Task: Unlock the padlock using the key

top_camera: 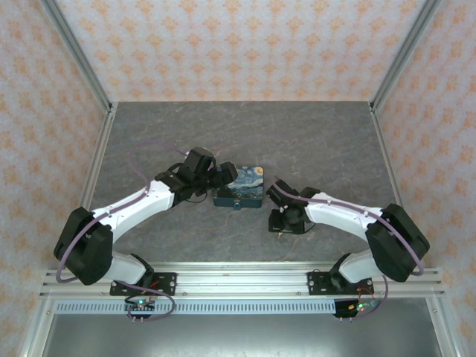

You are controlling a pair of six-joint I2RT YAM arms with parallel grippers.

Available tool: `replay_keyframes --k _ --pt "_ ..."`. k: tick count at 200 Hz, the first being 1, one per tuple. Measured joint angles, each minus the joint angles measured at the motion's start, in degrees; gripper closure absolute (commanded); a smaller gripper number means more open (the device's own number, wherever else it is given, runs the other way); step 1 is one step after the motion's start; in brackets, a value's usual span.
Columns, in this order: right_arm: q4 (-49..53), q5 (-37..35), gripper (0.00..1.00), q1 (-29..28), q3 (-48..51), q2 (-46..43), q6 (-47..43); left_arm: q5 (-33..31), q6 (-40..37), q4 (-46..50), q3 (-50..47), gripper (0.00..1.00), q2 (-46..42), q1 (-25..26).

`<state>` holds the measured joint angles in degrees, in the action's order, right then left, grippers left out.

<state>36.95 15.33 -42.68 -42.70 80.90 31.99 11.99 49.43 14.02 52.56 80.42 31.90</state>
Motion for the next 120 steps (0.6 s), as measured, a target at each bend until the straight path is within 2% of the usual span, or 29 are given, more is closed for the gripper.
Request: replay_keyframes --k 50,120 --pt "0.68 -2.43 0.57 -2.99 -1.55 4.42 -1.03 0.00 0.00 0.17 0.00 0.00 0.00 0.00" --pt "1.44 -4.04 0.61 -3.43 -2.27 5.77 -1.22 0.00 0.00 0.20 0.00 0.00 0.00 0.00"
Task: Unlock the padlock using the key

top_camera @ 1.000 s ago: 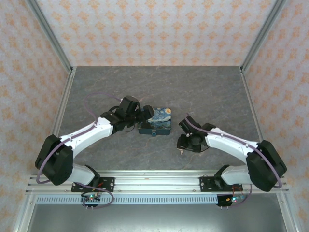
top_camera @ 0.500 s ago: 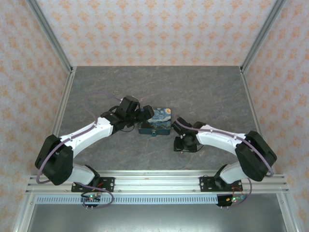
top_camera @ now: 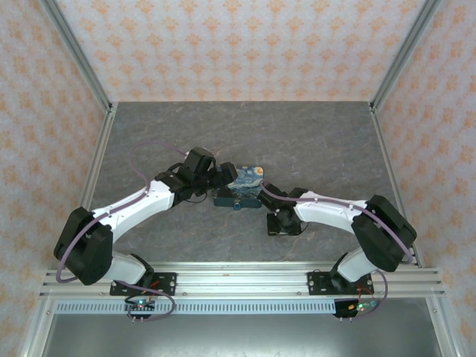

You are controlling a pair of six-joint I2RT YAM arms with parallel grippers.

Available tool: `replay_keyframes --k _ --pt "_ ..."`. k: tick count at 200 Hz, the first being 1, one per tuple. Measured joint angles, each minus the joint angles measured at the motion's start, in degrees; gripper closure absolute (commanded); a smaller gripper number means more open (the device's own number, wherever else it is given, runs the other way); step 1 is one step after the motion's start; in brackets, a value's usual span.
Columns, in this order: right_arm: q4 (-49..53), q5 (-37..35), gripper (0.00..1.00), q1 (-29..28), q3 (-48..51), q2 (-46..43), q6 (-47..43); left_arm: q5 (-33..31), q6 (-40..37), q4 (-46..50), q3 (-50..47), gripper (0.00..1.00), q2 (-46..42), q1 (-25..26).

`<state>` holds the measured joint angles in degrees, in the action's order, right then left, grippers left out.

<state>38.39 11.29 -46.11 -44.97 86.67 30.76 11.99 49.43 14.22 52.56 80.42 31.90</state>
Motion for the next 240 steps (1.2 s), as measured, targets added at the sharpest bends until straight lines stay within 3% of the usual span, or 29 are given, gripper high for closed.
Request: replay_keyframes --k 36,75,172,240 --pt "0.44 -0.42 0.72 0.00 -0.17 0.17 0.02 0.00 0.00 0.00 0.00 0.00 0.00 0.00" --pt "0.48 -0.61 1.00 0.00 -0.26 -0.15 -0.76 0.00 -0.02 0.35 0.00 0.00 0.00 0.00" --pt "-6.36 2.49 1.00 2.93 3.54 -5.73 -0.13 -0.50 -1.55 1.01 0.00 0.00 -0.02 0.00" --pt "-11.43 9.62 1.00 7.58 7.91 -16.85 2.27 -0.33 -1.36 1.03 0.00 0.00 -0.02 0.00"
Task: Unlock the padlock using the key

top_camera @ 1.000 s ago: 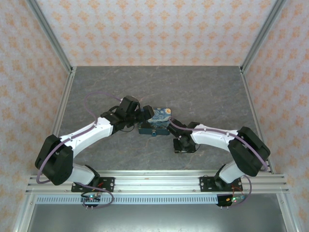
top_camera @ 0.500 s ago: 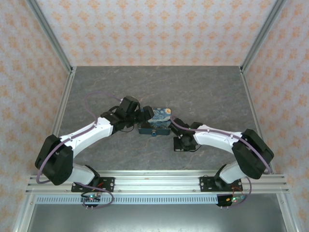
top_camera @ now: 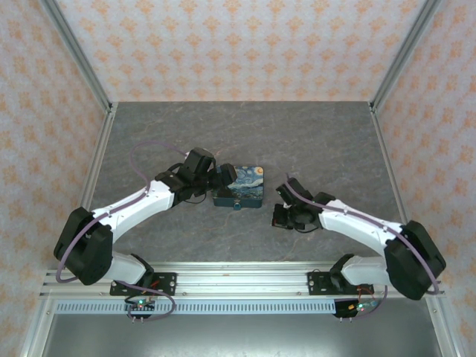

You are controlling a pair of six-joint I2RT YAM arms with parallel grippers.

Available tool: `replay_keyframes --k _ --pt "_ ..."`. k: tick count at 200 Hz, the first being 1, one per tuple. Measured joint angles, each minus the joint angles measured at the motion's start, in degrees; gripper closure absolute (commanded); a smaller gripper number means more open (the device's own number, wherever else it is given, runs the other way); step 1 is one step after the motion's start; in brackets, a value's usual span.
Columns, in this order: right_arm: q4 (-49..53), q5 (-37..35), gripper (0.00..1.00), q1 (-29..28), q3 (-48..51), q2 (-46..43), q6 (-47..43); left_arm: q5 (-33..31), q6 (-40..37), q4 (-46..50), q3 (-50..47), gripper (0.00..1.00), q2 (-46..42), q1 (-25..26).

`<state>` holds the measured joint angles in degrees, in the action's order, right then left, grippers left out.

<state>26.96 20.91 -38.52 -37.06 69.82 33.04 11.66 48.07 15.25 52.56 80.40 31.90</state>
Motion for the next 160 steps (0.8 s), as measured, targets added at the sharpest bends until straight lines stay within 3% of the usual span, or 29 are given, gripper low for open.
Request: replay_keyframes --k 52,109,132,160 --pt "-7.87 7.61 1.00 3.13 3.34 -6.95 1.49 3.32 2.25 -0.96 0.00 0.00 0.00 0.00" --pt "-19.39 16.35 1.00 4.85 5.42 -9.68 1.88 10.58 10.32 -10.99 -1.53 0.00 0.02 0.00" --pt "-23.80 19.37 1.00 5.75 6.14 -9.66 2.10 12.52 12.20 -14.08 -1.66 0.04 0.33 0.28" --pt "-28.72 22.45 1.00 6.78 6.47 -9.20 3.21 14.99 13.14 -16.76 -1.66 0.16 1.25 0.94"
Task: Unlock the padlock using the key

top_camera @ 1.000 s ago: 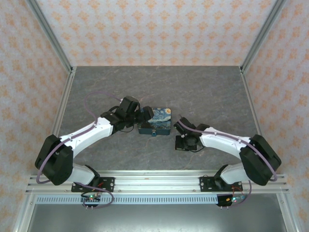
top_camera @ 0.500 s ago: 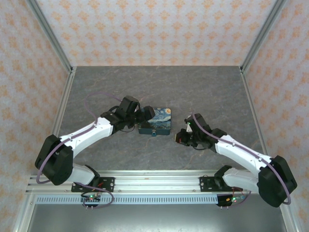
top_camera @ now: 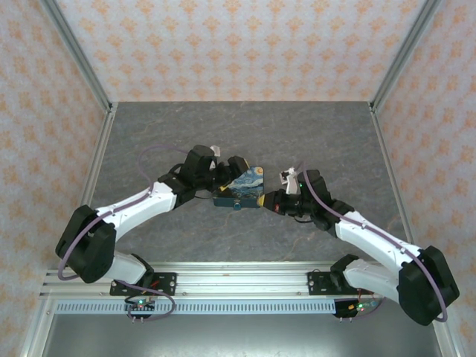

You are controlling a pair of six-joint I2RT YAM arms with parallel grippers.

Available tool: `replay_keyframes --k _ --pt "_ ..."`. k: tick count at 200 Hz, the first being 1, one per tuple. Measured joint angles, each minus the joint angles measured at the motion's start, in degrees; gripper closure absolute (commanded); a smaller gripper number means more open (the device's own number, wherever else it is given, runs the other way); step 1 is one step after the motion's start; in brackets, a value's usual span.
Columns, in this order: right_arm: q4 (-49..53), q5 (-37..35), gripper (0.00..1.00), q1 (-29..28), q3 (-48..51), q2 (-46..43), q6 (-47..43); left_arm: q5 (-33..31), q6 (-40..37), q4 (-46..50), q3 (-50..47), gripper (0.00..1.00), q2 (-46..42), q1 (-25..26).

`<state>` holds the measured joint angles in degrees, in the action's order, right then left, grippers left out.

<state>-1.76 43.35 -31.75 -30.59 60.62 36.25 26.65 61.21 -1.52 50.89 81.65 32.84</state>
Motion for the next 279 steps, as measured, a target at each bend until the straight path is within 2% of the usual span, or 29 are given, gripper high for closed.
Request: replay_keyframes --k 51,92,139,205,279 --pt "-6.16 3.32 1.00 1.20 0.07 2.80 2.27 3.91 0.26 -4.48 -0.61 0.37 1.79 0.72" --pt "-8.76 4.33 1.00 1.20 0.04 5.68 3.93 7.82 0.00 -8.52 -0.94 0.44 3.08 1.66" --pt "-12.02 4.79 1.00 1.95 0.04 6.78 6.01 11.98 -1.33 -10.97 -0.94 0.47 4.52 2.05" --pt "-15.10 5.60 1.00 3.56 0.04 6.78 7.96 13.40 -1.70 -13.16 -1.86 0.52 4.55 2.32" --pt "-15.85 5.79 1.00 3.56 0.55 6.78 8.24 13.22 -1.68 -13.92 -1.86 0.69 5.05 3.82"
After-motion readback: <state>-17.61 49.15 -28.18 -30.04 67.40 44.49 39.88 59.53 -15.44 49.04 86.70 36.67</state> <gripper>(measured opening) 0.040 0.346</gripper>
